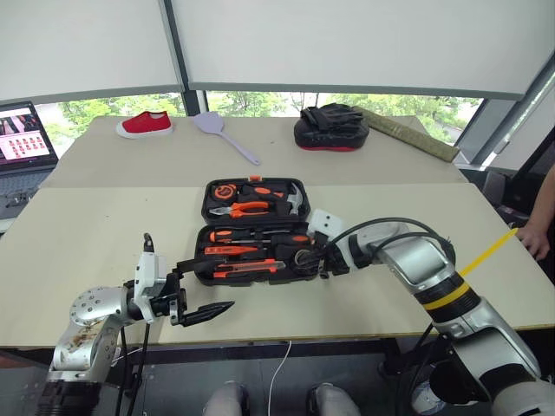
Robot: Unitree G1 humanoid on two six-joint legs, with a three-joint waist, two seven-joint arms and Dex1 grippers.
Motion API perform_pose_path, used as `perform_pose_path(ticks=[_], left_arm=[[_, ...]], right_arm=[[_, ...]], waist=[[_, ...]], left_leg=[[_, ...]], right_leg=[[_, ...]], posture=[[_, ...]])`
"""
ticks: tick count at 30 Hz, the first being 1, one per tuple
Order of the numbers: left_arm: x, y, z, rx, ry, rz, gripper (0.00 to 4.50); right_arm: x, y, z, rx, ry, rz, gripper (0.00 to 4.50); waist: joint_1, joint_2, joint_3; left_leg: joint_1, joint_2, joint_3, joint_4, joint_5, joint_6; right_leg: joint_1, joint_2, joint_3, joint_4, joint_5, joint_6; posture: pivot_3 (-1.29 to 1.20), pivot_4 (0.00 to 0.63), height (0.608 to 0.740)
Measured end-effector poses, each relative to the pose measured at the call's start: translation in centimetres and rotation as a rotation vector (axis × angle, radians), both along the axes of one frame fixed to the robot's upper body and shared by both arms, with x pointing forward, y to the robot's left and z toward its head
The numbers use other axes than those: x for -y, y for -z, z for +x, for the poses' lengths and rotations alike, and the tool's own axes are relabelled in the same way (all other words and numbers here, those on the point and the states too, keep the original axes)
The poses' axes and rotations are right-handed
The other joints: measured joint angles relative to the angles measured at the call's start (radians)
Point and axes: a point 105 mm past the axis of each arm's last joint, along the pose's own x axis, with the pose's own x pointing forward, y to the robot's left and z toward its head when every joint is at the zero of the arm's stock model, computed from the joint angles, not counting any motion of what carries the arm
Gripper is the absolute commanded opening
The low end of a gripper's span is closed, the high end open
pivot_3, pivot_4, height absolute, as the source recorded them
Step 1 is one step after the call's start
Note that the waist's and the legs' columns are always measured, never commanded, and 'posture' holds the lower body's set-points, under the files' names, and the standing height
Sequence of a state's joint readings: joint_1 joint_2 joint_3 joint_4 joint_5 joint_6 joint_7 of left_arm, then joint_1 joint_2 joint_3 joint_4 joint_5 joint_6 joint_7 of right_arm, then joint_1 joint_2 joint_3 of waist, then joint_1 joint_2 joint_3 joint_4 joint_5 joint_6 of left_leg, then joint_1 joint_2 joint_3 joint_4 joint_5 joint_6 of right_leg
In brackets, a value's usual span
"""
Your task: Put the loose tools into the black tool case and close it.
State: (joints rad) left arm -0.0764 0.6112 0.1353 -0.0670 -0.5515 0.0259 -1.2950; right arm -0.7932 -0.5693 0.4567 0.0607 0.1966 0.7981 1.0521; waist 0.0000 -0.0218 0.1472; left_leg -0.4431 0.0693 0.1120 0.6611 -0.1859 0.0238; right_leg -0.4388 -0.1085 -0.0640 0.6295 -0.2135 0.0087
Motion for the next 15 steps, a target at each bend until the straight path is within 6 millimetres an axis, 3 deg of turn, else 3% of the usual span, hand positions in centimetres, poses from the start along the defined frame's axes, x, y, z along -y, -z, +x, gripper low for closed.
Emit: perform_pose_path(ticks=[6,12,15], left_arm=[[-0.1,0.3,-0.1,-0.009,-0.016,-0.003,4.5],[-0.2,0.3,0.0,-0.01,-0.034,-0.006,4.5],[-0.9,-0.4,1.2,-0.007,-0.129,-0.043,4.5]], right_arm=[[0.0,-1.1,-1.5,-0.041,-0.104,0.021,4.42],[0.4,-4.0,-3.0,-0.028,-0.215,0.127,4.47],[1.3,-5.0,-2.9,0.032,-0.236,0.238,4.47]], waist=[[0.0,0.0,0.0],[0.005,0.0,0.0],[0.01,0.0,0.0]], left_leg=[[-0.001,0.0,0.0,0.0,-0.001,-0.001],[-0.001,0.0,0.0,0.0,-0.001,-0.001],[0.0,0.0,-0.001,0.0,-0.001,-0.001]], right_leg=[[0.0,0.0,0.0,-0.001,0.0,-0.001],[0.0,0.0,0.0,-0.001,-0.001,0.001],[0.001,0.0,-0.001,-0.001,-0.002,0.003]], posture=[[0.0,0.15,0.74],[0.0,0.15,0.74],[0.0,0.15,0.74]])
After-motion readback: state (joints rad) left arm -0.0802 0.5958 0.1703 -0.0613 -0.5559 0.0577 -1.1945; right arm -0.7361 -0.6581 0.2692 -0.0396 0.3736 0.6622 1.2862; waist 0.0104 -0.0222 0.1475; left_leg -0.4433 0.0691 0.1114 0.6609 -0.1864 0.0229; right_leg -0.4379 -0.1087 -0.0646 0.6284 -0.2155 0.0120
